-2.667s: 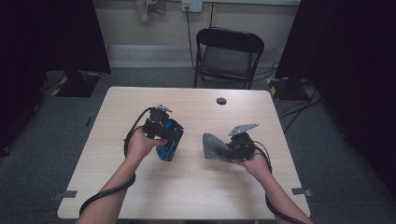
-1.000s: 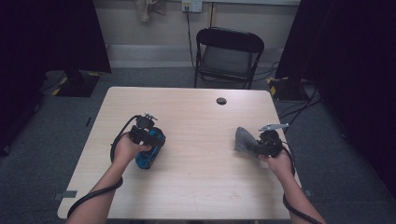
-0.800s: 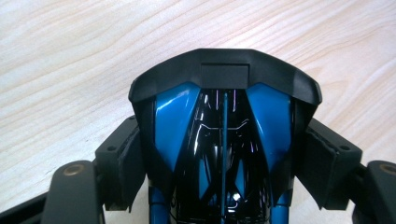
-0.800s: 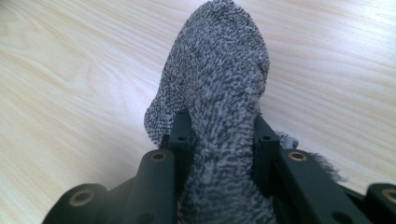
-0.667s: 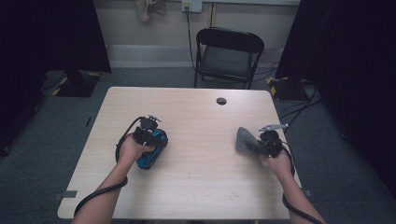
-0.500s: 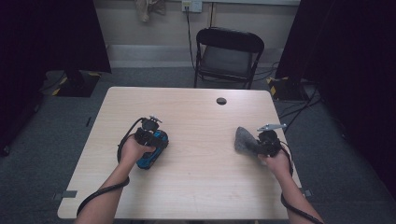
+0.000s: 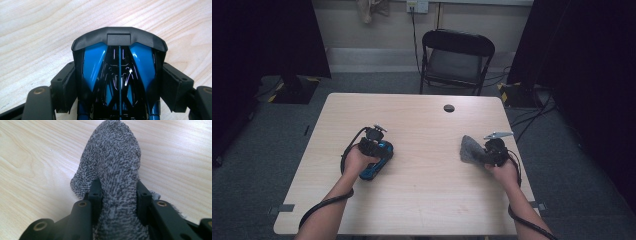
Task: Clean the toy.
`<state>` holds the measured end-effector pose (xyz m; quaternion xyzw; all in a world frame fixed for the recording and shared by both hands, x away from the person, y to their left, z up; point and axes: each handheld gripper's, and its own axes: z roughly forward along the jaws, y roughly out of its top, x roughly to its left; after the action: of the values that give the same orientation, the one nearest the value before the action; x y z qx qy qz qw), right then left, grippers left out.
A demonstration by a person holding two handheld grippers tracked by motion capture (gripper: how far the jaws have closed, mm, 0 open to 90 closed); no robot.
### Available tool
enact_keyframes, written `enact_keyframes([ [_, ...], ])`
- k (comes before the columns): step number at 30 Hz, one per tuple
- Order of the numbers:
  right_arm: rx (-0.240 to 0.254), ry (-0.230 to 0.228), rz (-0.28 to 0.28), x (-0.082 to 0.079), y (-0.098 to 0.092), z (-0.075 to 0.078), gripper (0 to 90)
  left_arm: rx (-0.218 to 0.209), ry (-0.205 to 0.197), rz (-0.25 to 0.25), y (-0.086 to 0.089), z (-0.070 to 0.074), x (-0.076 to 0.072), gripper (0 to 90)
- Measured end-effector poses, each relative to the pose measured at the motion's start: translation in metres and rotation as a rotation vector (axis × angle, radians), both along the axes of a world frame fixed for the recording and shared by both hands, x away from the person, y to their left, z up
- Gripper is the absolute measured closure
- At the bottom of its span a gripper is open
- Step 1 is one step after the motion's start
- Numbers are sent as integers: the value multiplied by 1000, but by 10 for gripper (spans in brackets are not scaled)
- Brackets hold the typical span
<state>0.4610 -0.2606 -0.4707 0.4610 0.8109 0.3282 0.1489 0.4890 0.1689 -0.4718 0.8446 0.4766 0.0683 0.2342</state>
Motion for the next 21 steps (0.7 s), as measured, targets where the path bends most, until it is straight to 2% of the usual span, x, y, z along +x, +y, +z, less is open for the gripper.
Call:
enact_keyframes([
  [6,0,-3,-3,0,-1,-1,645,-3,-1,0,-1,-1,1,251],
  [13,-7,-3,-4,0,1,-3,594,14,-10,-10,-3,-2,0,249],
  [21,-10,-5,-10,-1,4,-3,407,3,-14,-21,-1,-2,-2,228],
])
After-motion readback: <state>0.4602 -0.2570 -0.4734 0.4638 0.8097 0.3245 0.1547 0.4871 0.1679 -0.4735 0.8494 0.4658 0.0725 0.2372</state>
